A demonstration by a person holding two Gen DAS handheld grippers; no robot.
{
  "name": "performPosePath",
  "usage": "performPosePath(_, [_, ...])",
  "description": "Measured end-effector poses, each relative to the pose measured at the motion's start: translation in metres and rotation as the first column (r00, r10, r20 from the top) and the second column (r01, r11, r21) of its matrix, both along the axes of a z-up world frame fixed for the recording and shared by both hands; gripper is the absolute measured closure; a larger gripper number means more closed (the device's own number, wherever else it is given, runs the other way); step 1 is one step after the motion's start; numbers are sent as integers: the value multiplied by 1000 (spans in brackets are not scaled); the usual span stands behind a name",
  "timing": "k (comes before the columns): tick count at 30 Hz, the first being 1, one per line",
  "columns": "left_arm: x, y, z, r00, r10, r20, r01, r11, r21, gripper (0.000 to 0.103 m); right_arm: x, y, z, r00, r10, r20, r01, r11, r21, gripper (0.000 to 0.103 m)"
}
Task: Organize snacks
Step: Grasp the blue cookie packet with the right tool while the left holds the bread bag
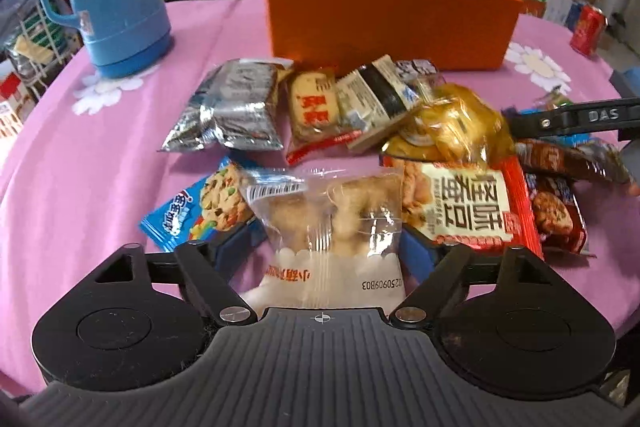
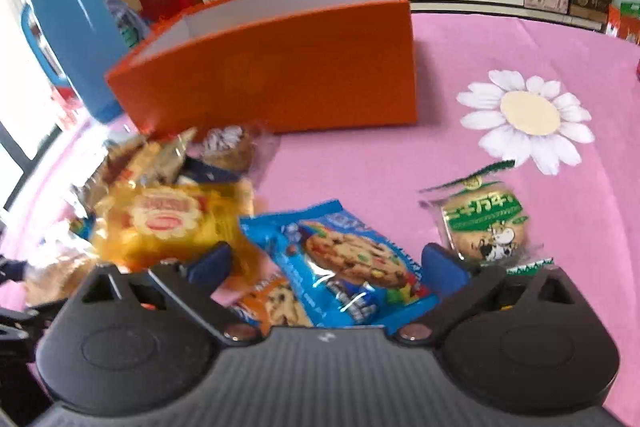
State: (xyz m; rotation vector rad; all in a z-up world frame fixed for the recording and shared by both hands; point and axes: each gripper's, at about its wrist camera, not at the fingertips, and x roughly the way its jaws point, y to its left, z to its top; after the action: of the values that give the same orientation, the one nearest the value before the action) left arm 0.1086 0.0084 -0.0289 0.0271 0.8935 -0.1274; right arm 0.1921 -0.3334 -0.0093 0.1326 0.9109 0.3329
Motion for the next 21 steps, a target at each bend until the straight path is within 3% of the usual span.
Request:
performPosePath(7, [14,2,-8,998,25,-63,-31,995,-99,51,16,-1,-7,999,41,7,-41,999,30,1])
performPosePath(15, [12,10,-11,996,44,-84,-55,990,-132,46,5,-5,-7,998,64,14,-64,998,-4,2])
performPosePath(18, [13,7,-12,996,42,-77,-51,992,-114,42,8,1,-7,999,37,23,-35,995,-92,7])
performPosePath(20, [15,4,-10,996,42,-74,-50,993,-109,42,21,11,-13,999,12,40,-3,975,-223,3])
performPosePath(21, [15,4,-9,997,39,-72,-47,993,-112,42,26,12,-14,999,1,49,11,971,-240,2])
